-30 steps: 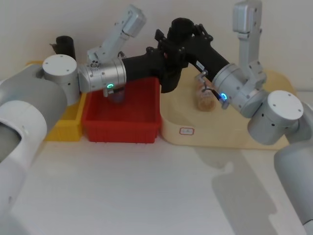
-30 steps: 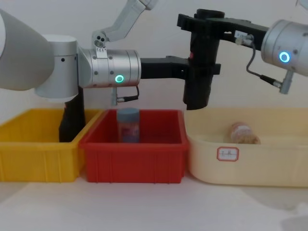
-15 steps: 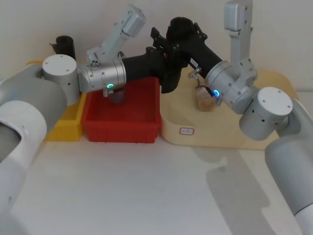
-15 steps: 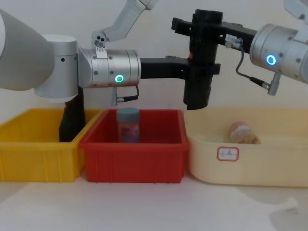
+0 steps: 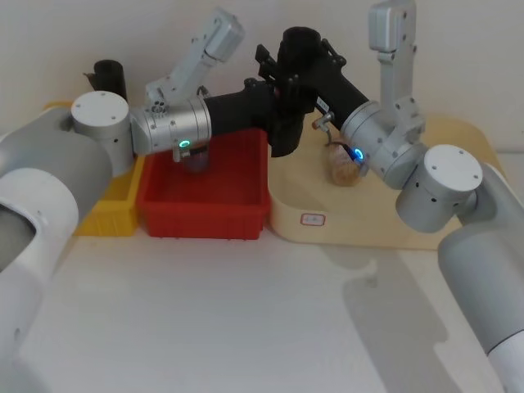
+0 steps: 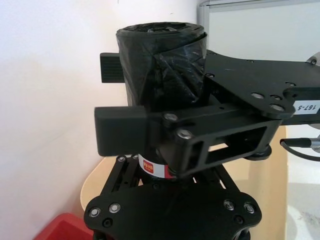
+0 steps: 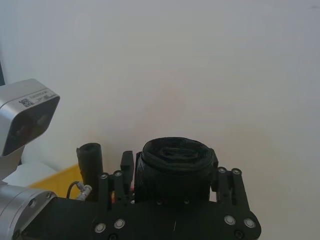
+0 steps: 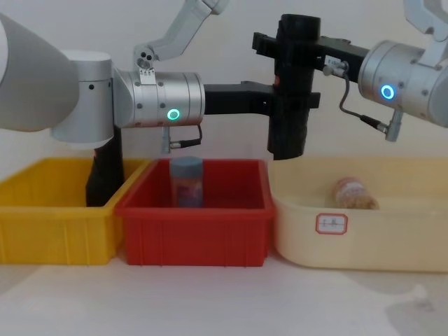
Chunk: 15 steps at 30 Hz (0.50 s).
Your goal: Pick up the garbage bag with the one hand and transfer it to the other hand.
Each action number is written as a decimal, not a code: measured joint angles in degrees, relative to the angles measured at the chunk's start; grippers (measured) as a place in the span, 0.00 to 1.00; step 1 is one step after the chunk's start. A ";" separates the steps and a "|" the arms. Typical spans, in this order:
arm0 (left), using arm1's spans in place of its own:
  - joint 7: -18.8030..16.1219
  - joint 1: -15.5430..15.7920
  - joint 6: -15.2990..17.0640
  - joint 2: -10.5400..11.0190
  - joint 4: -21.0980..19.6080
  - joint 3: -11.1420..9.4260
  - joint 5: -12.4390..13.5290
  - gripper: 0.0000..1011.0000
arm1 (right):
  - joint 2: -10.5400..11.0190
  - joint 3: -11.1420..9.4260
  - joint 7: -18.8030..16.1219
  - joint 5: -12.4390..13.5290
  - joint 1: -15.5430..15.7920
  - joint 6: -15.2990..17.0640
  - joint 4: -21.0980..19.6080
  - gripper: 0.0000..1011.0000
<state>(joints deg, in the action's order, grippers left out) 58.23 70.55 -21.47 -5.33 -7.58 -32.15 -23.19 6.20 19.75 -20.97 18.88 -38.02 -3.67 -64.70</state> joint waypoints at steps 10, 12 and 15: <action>0.01 0.00 0.00 0.00 0.00 0.00 0.00 0.39 | -0.15 0.11 0.36 -0.29 -0.32 -0.29 0.68 0.57; 0.02 0.00 0.00 0.00 0.00 0.00 0.00 0.39 | -0.16 0.12 0.41 -0.33 -0.37 -0.33 0.79 0.54; 0.03 0.00 0.00 0.00 0.00 0.00 0.00 0.39 | -0.18 0.14 0.45 -0.38 -0.41 -0.38 0.88 0.53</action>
<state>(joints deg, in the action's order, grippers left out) 58.26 70.55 -21.47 -5.33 -7.58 -32.15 -23.19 6.03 19.90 -20.53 18.50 -38.43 -4.05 -63.82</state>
